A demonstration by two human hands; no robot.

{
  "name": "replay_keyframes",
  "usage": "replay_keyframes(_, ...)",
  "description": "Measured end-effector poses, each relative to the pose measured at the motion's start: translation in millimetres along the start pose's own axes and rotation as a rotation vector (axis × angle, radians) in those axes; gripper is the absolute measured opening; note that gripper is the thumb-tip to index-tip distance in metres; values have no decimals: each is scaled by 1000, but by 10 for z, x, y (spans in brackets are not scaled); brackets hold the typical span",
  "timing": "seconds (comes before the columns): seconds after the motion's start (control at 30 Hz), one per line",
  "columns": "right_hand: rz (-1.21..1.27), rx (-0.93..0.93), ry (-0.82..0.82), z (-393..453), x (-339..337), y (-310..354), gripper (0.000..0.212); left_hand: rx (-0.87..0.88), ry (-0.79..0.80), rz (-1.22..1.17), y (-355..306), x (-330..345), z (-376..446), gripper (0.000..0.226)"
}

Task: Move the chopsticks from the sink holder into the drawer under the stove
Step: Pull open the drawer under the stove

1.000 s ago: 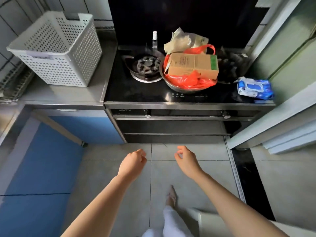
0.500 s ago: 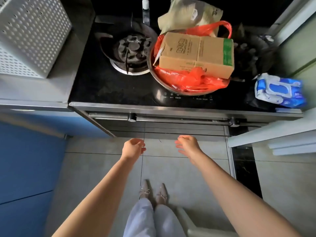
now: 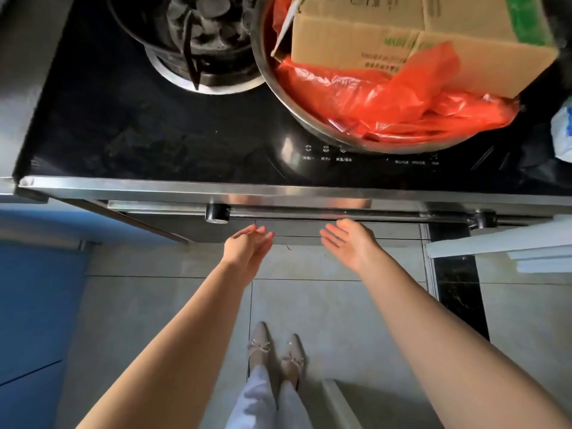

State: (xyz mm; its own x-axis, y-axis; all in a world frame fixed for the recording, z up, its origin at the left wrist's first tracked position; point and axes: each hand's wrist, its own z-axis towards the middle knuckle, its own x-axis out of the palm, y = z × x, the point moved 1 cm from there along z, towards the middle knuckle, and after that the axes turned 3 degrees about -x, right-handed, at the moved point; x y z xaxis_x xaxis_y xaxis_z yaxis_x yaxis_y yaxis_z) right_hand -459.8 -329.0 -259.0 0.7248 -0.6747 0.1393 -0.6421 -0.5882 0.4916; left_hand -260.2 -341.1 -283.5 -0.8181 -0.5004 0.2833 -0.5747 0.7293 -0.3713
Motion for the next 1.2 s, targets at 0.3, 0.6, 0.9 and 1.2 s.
replay_keyframes(0.3, 222, 11, 15, 120, 21, 38, 25, -26, 59, -229, -44, 116, 166, 24)
replay_keyframes(0.6, 238, -39, 53, 102, 24, 123, 25, -5, 64, -212, -113, 195, 149, 20)
replay_keyframes(0.9, 213, -89, -8, 20, -21, 15, 40, 77, 55, -220, 42, 115, 98, 6)
replay_keyframes(1.2, 228, -102, -58, -157, -147, -188, 18, 69, 53, -207, 215, -81, -55, 6)
